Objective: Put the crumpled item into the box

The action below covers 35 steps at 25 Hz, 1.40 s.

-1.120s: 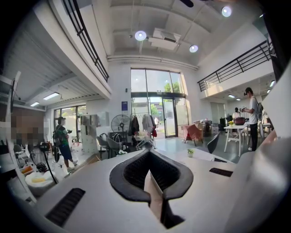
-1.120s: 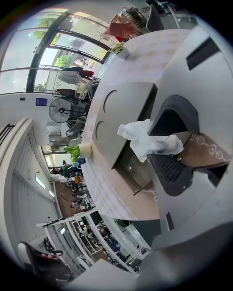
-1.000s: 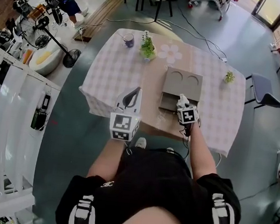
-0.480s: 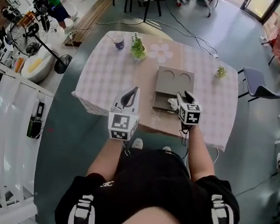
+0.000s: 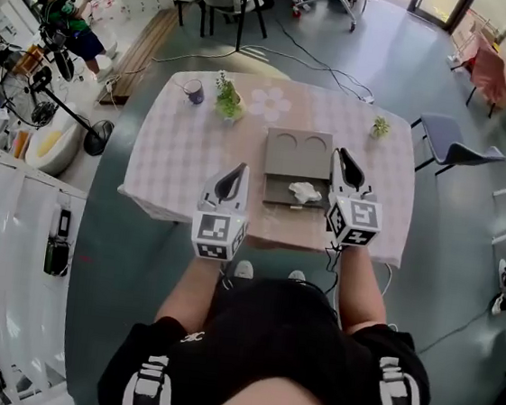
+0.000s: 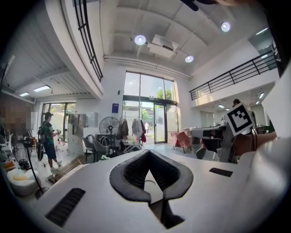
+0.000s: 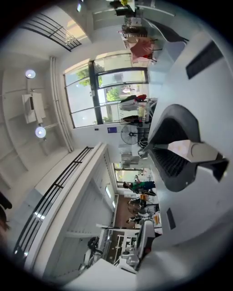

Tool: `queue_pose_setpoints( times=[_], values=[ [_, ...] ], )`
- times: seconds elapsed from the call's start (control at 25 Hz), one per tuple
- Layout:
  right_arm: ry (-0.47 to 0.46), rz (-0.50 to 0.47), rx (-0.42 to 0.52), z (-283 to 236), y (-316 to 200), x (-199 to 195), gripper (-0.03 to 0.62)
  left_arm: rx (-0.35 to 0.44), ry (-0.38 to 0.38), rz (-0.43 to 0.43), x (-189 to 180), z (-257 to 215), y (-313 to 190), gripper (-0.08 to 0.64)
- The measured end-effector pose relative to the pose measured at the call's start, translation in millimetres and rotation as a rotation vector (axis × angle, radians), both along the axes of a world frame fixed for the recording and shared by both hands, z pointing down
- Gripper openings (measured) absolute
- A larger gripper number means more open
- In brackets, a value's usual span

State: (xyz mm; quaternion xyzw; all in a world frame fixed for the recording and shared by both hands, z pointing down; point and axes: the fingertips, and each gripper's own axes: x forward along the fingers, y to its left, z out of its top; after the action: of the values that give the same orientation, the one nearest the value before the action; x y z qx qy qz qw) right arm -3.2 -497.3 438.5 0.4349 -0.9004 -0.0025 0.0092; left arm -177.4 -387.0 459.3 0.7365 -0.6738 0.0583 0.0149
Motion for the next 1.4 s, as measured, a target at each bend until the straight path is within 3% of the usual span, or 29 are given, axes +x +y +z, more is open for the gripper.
queue_pose_setpoints(
  times=[0.08,0.28,0.48,0.76,1.4],
  values=[
    [-0.009,0.041,0.047,-17,6,10,0.007,0.002,-0.005,0.011,4,-3,-2,-0.009],
    [-0.034,0.107,0.123,-39,22,33,0.002,-0.001,-0.019,0.037,14,-6,-7,-0.009],
    [-0.072,0.108,0.09,-37,36,46,0.002,0.007,-0.022,0.065,25,-12,-7,-0.009],
    [-0.069,0.145,0.115,-40,39,53,0.002,0.03,-0.02,0.085,33,-33,-8,-0.009],
    [-0.06,0.139,0.121,-33,37,59,0.002,0.025,-0.019,0.074,42,-37,-11,-0.009]
  ],
)
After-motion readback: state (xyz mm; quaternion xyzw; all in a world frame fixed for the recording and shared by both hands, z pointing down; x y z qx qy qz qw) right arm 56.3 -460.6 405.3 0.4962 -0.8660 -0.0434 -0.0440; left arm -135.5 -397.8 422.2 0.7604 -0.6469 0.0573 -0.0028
